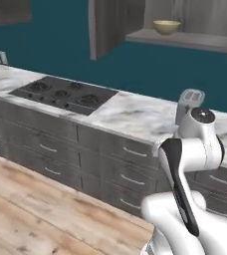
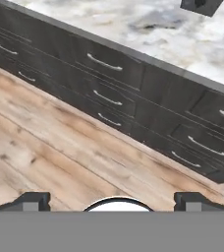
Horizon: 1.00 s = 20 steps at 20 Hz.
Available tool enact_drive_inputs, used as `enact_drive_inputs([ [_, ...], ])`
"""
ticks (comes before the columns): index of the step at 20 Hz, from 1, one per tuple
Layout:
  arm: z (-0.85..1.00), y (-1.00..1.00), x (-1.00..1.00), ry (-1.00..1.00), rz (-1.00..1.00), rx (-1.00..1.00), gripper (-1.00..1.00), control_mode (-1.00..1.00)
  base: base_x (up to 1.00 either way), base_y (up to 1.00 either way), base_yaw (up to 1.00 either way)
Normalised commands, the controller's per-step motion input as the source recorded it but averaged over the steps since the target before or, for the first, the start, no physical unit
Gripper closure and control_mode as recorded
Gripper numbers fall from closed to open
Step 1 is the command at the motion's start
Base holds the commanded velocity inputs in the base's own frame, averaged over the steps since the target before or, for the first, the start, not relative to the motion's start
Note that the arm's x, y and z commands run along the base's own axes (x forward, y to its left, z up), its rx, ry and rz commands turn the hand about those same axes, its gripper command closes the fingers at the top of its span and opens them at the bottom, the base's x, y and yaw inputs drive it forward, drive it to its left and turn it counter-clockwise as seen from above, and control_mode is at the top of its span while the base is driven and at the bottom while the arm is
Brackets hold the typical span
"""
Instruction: Take the smaller bowl and place it next to the appetizer plate on the dining counter , and place the larger bowl next to the plate with cooked food.
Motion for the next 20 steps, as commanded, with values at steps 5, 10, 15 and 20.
enact_drive_inputs([
  [5, 0.0, 0.0, 0.0, 0.0, 0.0, 0.0, -1.0, 1.0, 0.86, 0.45, -0.65],
  [10, 0.0, 0.0, 0.0, 0.0, 0.0, 0.0, -1.0, 1.0, 0.94, 0.47, -0.6],
  [15, 0.0, 0.0, 0.0, 0.0, 0.0, 0.0, -1.0, 1.0, 0.57, 0.43, -0.44],
  [20, 0.0, 0.0, 0.0, 0.0, 0.0, 0.0, -1.0, 1.0, 0.53, 0.24, -0.26],
])
